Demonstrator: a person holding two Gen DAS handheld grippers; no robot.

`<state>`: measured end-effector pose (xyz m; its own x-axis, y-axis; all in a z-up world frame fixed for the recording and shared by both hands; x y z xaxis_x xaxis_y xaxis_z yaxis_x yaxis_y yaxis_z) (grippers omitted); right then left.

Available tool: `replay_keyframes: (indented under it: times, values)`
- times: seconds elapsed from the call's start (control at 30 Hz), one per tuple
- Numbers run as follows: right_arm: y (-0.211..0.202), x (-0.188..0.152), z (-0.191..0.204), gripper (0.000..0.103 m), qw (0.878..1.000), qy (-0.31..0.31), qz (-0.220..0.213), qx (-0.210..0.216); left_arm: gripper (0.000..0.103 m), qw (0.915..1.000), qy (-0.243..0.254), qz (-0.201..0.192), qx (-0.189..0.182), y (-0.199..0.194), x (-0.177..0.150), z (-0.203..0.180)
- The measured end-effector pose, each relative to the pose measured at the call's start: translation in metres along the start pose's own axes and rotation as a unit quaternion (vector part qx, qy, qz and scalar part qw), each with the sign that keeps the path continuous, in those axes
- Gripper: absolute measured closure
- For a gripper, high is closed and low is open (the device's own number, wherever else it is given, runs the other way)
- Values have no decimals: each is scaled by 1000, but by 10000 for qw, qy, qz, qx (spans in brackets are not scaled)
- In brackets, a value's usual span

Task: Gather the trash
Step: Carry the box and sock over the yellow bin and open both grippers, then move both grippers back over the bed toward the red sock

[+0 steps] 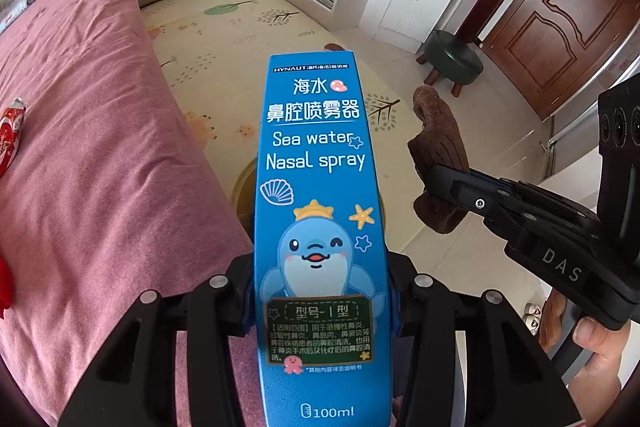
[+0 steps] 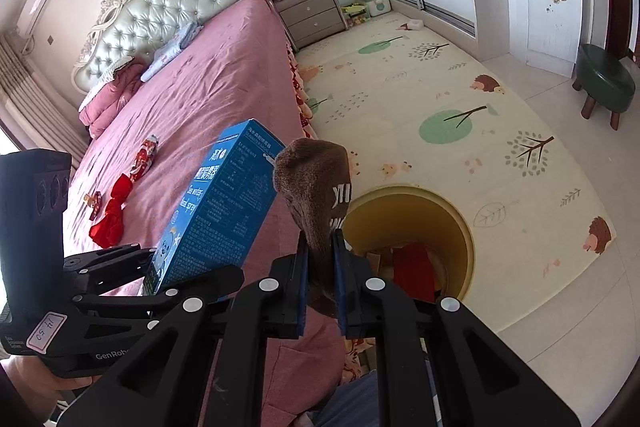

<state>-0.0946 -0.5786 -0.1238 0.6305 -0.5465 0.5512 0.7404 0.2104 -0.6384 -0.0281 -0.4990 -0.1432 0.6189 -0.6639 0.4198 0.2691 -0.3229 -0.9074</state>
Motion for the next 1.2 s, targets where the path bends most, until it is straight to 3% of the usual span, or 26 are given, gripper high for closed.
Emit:
replay_keyframes:
  times: [0.17,0.23,0.27,0.3,0.67,1.2]
  values:
    - [-1,5,-12,89,9999,66,-69,-91,55,9998,-77,-21,-180,9,15,-10]
    - [-4,10,-22,79,9998,125,-107,-145,37,9998,-139,-87,-128,11,21,-9]
    - [-6,12,-26,71,9996,171,-141,-179,21,9997,-194,-126,-123,10,23,-8]
    - [-8,13,-30,67,9994,208,-179,-196,20,9995,-235,-177,-115,9,25,-6]
    - [-13,13,-30,65,9995,166,-148,-206,18,9994,-246,-214,94,-3,19,11]
    - [12,6,76,64,9981,-560,174,188,18,9938,-826,-540,514,-49,-18,93]
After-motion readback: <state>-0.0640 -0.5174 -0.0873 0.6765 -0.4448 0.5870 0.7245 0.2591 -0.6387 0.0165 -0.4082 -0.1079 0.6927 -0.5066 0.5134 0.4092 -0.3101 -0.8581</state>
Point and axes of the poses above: each gripper's, at about its wrist camera, not at the fingertips, and y roughly the way its jaws point, z to its left, x to its top, the point moved 10 cm from there along y, roughly the way its jaws point, and after that the axes turned 13 degrees about x, right-handed, at the moved point
